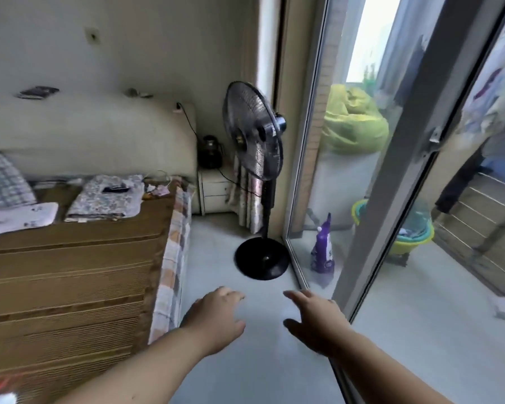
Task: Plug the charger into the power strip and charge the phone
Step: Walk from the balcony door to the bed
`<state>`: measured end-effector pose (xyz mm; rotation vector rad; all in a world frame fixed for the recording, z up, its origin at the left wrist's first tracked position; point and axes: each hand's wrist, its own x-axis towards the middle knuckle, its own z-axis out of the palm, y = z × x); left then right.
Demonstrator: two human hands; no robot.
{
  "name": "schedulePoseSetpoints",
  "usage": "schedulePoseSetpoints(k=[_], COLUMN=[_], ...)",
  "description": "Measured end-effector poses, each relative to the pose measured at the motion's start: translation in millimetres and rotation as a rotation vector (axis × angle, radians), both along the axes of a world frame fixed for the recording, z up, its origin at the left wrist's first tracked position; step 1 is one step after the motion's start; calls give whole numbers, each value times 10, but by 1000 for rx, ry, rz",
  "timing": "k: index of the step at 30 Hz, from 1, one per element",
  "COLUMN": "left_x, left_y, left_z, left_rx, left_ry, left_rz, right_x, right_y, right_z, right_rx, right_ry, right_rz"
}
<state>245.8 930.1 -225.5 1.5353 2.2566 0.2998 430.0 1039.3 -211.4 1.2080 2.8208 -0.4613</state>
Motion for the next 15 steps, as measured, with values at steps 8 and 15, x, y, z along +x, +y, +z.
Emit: schedulePoseSetpoints(k=[8, 15], left_x=[-1599, -2580], left_y=[1068, 1956], left_z=[127, 45], left_rx=[17, 43], left_ry=[-18, -56], left_rz=[144, 208], right_x=[-1620, -2767], right_y=[1177, 2270], right_z=[211, 158], right_rx=[-7, -25], right_ry=[53, 49], right_rz=[76, 137])
